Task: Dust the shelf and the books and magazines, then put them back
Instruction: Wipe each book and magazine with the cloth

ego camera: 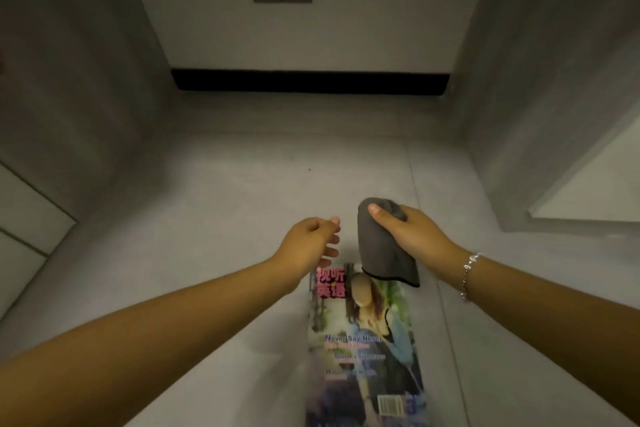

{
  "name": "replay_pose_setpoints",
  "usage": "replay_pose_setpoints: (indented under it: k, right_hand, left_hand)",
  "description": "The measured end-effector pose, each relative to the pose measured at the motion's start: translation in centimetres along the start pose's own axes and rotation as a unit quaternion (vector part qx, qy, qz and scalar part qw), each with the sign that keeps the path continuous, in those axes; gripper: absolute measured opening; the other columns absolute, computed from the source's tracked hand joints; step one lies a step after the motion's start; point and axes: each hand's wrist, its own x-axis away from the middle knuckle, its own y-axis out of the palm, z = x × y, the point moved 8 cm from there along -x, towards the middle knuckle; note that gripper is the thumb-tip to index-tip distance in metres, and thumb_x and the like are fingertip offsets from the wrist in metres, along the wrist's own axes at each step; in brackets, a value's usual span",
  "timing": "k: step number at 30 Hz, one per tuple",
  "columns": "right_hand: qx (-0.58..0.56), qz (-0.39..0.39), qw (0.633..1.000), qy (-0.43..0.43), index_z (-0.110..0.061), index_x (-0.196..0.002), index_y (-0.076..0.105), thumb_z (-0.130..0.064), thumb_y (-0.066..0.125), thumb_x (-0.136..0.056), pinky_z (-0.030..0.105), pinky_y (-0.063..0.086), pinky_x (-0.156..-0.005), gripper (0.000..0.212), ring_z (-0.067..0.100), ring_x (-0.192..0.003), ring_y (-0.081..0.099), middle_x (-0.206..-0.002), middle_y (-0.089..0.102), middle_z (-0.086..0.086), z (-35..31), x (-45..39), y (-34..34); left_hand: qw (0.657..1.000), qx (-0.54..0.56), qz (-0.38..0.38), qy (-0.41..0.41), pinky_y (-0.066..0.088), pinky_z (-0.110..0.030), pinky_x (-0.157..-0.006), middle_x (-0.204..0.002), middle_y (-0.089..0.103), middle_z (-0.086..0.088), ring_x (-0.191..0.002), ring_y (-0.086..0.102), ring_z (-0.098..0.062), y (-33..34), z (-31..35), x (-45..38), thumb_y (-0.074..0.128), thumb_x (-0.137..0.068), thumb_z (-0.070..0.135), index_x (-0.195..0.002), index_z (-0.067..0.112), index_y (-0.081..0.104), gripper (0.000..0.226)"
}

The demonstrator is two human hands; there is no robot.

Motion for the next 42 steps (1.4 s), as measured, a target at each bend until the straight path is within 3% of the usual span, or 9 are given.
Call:
replay_pose_setpoints:
  k: [6,9,12,15,22,28,33,38,42]
  right_hand:
    - [0.207,0.027,0.977,-0.047,-0.007,-0.114,0.057,-0.049,0.045,-0.095,0.027,0.039,-0.071,0.047,0.024,-0.089,0.058,-0.105,0.066,0.013,3.3,-0.1,1.3]
    - [0.333,-0.055,0.936,-0.098,-0.015,-0.114,0.054,-0.045,0.04,-0.097,0.026,0.044,-0.059,0.037,0.015,-0.069,0.059,-0.087,0.067,0.004,6.5,0.8,4.5]
    - [0.335,-0.189,0.921,-0.065,-0.013,-0.128,0.049,-0.039,0.038,-0.1,0.02,0.045,-0.076,0.04,0.017,-0.096,0.061,-0.117,0.063,0.009,10.7,2.6,8.3]
    - [0.285,-0.226,0.931,0.004,-0.014,-0.15,0.02,-0.041,0.032,-0.101,0.024,0.019,-0.111,0.057,0.018,-0.143,0.022,-0.157,0.02,0.004,13.2,3.8,9.6]
    - [0.198,-0.233,0.952,0.018,-0.025,-0.149,0.018,-0.039,0.028,-0.101,0.029,0.006,-0.116,0.051,0.013,-0.146,0.003,-0.159,0.004,-0.005,14.6,4.0,10.3]
    - [0.17,-0.247,0.954,0.013,-0.03,-0.146,0.022,-0.036,0.028,-0.102,0.028,0.005,-0.115,0.045,0.011,-0.145,0.001,-0.158,0.006,-0.007,14.3,4.0,10.1]
    - [0.143,-0.245,0.959,0.018,-0.03,-0.146,0.023,-0.035,0.029,-0.102,0.026,0.007,-0.114,0.045,0.011,-0.145,0.003,-0.158,0.007,-0.008,14.0,4.0,10.0]
    - [0.135,-0.225,0.965,-0.003,-0.031,-0.145,0.026,-0.035,0.03,-0.102,0.025,0.002,-0.113,0.044,0.007,-0.144,-0.001,-0.157,0.011,-0.009,14.9,3.8,10.4]
    - [0.242,-0.213,0.943,-0.089,-0.03,-0.148,0.02,-0.05,0.024,-0.097,0.023,-0.011,-0.11,0.055,0.008,-0.143,-0.013,-0.155,-0.002,-0.012,15.4,4.7,12.5]
  left_hand:
    - [0.992,-0.025,-0.014,-0.124,0.051,-0.031,-0.076,-0.095,0.062,-0.006,-0.088,0.059,-0.021,-0.3,-8.6,-0.5,0.048,-0.098,0.034,-0.096,0.013,0.059,0.024]
    - [0.986,-0.028,-0.012,-0.166,0.048,-0.034,-0.083,-0.1,0.058,-0.002,-0.099,0.054,-0.021,-0.3,-11.7,-0.1,0.048,-0.098,0.028,-0.107,0.015,0.054,0.017]
    - [0.981,-0.029,-0.012,-0.19,0.046,-0.034,-0.086,-0.115,0.056,-0.007,-0.108,0.052,-0.024,-0.3,-13.8,0.3,0.049,-0.098,0.025,-0.111,0.017,0.052,0.016]
    - [0.98,-0.006,-0.017,-0.199,0.048,-0.035,-0.085,-0.117,0.059,-0.01,-0.109,0.056,-0.027,0.0,-15.0,0.1,0.05,-0.097,0.02,-0.114,0.014,0.057,0.019]
    - [0.983,0.029,0.016,-0.183,0.049,-0.041,-0.094,-0.089,0.061,-0.004,-0.096,0.058,-0.028,0.5,-15.4,-0.6,0.053,-0.094,0.005,-0.084,0.017,0.06,0.017]
    - [0.987,-0.052,0.011,-0.149,0.053,-0.039,-0.088,-0.104,0.066,-0.011,-0.097,0.063,-0.028,1.5,-15.6,-0.6,0.054,-0.092,0.009,-0.112,0.011,0.065,0.023]
    - [0.983,0.019,0.06,-0.171,0.056,-0.038,-0.08,-0.094,0.063,-0.009,-0.083,0.061,-0.024,0.4,-15.6,-1.2,0.058,-0.089,-0.001,-0.09,0.011,0.062,0.013]
    - [0.983,-0.007,0.033,-0.18,0.052,-0.04,-0.091,-0.104,0.068,-0.011,-0.097,0.064,-0.028,0.7,-16.5,-1.4,0.065,-0.087,0.005,-0.105,0.006,0.066,0.018]
    - [0.975,-0.023,-0.002,-0.222,0.057,-0.04,-0.077,-0.094,0.067,-0.016,-0.084,0.065,-0.03,1.4,-17.8,-1.2,0.066,-0.085,0.0,-0.105,-0.001,0.068,0.02]
